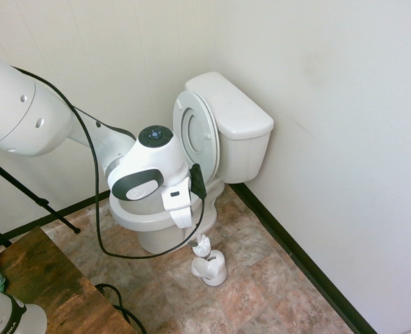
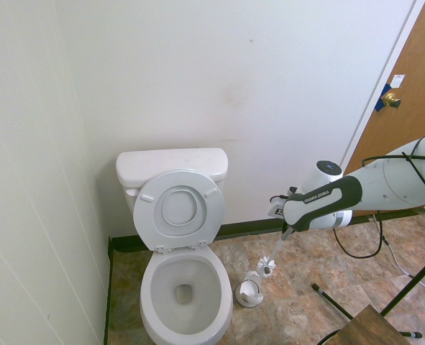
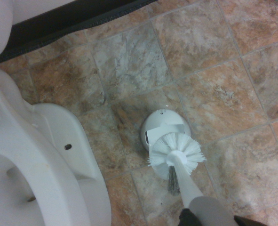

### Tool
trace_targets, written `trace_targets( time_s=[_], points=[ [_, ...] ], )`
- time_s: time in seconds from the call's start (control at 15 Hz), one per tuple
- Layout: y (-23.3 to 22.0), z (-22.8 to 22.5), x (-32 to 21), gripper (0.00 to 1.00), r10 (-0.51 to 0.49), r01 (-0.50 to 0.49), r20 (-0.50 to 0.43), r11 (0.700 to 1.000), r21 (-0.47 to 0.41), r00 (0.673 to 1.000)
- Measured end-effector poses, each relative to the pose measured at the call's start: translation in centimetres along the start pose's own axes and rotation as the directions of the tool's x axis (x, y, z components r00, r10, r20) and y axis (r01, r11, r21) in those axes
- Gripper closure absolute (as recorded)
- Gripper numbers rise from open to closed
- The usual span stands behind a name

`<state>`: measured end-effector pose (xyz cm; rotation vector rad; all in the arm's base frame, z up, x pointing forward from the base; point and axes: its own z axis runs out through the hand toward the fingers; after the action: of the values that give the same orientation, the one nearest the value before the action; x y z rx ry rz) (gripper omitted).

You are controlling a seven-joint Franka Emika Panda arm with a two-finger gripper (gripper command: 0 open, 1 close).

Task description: Clean the toilet

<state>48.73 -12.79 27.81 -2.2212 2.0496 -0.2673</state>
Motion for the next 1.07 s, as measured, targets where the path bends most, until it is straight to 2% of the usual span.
trace_targets(
  time_s=[0.13,0.33,0.6,0.8,1.07],
  points=[
    [-1.3,-2.4,-2.4,1.0,-0.044,0.044,0.017,0.999,0.024,0.999],
    [-2.2,-9.2,-6.5,1.0,-0.097,0.094,0.031,0.993,0.069,0.995],
    [-0.1,-16.5,-14.6,1.0,-0.197,0.191,0.036,0.973,0.128,0.98],
    [0.2,-17.3,-21.0,1.0,-0.241,0.231,0.042,0.958,0.167,0.97],
    [-1.5,-14.5,-26.1,1.0,-0.254,0.241,0.046,0.95,0.197,0.966]
  ],
)
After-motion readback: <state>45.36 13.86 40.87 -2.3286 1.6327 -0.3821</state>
